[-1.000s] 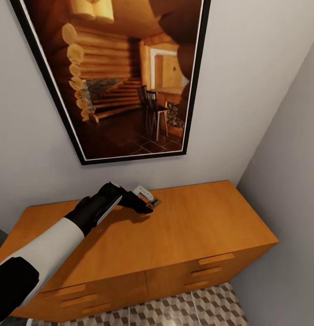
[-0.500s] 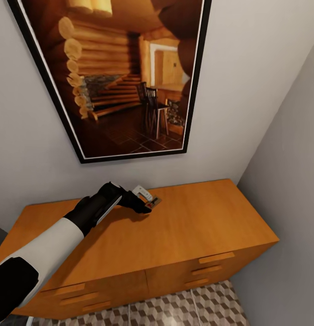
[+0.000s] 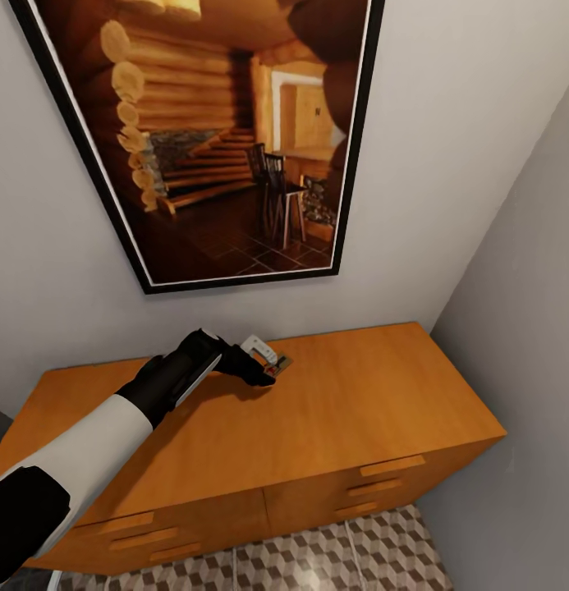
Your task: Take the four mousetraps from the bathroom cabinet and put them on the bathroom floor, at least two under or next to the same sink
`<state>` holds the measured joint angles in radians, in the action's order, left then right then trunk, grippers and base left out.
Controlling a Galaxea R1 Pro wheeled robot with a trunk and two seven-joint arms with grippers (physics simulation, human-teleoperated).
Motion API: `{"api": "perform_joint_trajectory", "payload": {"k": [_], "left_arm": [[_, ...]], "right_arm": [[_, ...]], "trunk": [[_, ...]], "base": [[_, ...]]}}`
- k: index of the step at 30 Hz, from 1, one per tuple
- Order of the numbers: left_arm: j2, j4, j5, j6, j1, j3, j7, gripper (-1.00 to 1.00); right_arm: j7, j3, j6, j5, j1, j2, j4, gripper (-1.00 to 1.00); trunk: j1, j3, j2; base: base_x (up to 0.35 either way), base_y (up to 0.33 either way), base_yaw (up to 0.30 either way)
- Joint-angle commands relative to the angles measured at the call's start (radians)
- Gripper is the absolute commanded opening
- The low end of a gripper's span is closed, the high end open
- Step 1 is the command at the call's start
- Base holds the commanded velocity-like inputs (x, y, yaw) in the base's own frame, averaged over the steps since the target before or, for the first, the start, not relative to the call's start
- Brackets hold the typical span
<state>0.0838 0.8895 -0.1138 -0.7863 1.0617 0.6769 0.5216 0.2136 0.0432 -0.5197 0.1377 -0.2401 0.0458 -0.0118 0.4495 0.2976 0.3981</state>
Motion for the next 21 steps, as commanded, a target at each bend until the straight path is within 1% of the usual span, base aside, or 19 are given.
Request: {"api": "perform_joint_trajectory", "payload": {"k": [1,3,10,15,21], "left_arm": [[0.001,0.005,-0.009,-0.007,0.001,0.003,-0.005,1.0],[0.001,0.019,0.0,-0.008,0.001,0.004,-0.005,1.0],[-0.001,0.028,0.018,-0.008,0.001,0.004,-0.005,1.0],[-0.001,0.029,0.021,-0.008,0.001,0.006,-0.005,1.0],[-0.001,0.029,0.022,-0.008,0.001,0.009,-0.005,1.0]], "right_arm": [[0.009,0.004,-0.002,0.014,-0.001,0.0,0.001,-1.0],[0.009,0.004,-0.002,0.014,-0.001,0.0,0.001,-1.0],[0.009,0.004,-0.002,0.014,-0.001,0.0,0.001,-1.0],[0.009,0.004,-0.002,0.014,-0.001,0.0,0.001,-1.0],[0.009,0.004,-0.002,0.014,-0.001,0.0,0.001,-1.0]], "trunk": [[0.001,0.002,0.002],[0.001,0.002,0.002],[0.001,0.002,0.002],[0.001,0.002,0.002],[0.001,0.002,0.002]], "base": [[0.0,0.0,0.0],[0.0,0.0,0.0],[0.031,0.0,0.0],[0.177,0.0,0.0],[0.034,0.0,0.0]]}}
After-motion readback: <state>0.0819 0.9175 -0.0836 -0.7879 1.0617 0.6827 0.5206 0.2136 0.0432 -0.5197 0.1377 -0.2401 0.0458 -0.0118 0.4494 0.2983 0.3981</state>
